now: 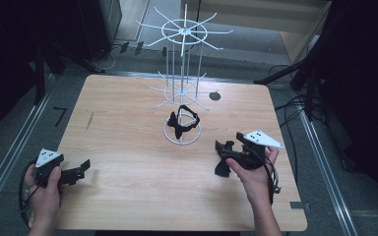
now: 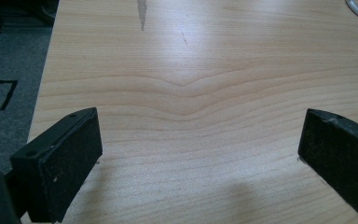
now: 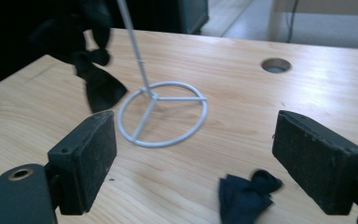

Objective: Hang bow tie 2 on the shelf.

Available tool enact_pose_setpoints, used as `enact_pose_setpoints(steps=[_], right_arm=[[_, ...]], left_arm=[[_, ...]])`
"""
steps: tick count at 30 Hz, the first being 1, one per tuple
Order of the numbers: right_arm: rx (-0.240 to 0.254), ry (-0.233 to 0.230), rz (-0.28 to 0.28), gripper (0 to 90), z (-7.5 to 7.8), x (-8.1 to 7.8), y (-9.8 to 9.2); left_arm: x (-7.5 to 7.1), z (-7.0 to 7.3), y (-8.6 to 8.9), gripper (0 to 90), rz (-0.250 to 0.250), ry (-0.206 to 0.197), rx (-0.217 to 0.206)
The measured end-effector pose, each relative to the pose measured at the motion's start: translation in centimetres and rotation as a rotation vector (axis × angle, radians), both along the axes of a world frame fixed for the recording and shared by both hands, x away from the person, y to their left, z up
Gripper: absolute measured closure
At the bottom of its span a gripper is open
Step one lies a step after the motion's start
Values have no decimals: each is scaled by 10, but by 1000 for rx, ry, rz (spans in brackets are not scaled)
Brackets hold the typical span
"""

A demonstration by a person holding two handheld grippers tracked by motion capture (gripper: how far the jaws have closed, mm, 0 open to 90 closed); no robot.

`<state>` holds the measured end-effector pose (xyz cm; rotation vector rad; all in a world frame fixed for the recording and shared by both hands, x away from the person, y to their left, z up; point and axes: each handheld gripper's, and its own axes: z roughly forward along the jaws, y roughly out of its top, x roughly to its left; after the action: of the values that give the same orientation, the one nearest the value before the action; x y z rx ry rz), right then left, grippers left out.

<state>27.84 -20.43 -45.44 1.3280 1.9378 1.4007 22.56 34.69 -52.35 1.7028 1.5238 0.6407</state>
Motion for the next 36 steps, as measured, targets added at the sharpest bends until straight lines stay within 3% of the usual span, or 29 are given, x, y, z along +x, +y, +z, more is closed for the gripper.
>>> enact_pose_setpoints(steps=[11, 19, 27, 36], right_arm=[[2, 79, -91, 224, -23, 10, -16], [14, 149, -110, 298, -40, 12, -24], [15, 214, -89, 371, -50, 14, -27], [-89, 324, -41, 446, -62, 15, -19]], left_arm=[[0, 0, 0, 0, 3, 2, -2], [3, 0, 1, 0, 12, 7, 0], [3, 0, 0, 0, 14, -1, -4], [4, 0, 0, 0, 7, 1, 0]])
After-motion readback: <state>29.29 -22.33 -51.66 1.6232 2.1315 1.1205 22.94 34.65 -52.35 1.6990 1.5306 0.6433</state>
